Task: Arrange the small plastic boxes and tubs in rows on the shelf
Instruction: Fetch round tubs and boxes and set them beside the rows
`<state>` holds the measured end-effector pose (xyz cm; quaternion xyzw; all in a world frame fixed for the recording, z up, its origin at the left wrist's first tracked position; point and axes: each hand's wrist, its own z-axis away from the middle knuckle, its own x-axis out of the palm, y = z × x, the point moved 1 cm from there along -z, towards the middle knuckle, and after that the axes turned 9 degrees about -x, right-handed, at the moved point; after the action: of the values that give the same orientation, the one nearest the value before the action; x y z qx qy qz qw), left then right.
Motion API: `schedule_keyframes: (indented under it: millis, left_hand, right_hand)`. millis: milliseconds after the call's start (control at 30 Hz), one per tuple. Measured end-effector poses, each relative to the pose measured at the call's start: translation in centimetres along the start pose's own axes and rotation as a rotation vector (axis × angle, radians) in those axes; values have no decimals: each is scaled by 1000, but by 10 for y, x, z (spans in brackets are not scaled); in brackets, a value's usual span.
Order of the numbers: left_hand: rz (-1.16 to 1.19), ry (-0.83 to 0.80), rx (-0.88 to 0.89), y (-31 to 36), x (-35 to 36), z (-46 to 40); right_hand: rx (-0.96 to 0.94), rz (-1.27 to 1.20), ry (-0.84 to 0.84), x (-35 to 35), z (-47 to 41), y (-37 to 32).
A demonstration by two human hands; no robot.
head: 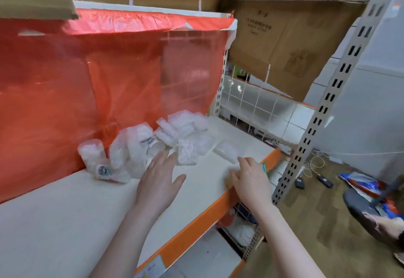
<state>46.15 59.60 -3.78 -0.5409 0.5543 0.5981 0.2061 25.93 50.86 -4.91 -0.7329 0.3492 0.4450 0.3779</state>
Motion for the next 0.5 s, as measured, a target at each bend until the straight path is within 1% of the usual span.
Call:
schedule_keyframes:
  millis: [100, 233, 367, 500]
  left_hand:
    - [8, 30, -90, 33, 20, -18]
    - [1, 72, -195, 64, 38, -45]
    - [-29, 87, -266, 79, 50, -63]
    - [-75, 68, -307, 79, 58, -72]
  right_hand:
    - [-96, -21, -31, 0, -33, 38]
    - [-199, -70, -59, 0, -66, 71]
    - [-269, -114, -78, 8, -87, 87]
    - [-321, -132, -116, 19, -101, 82]
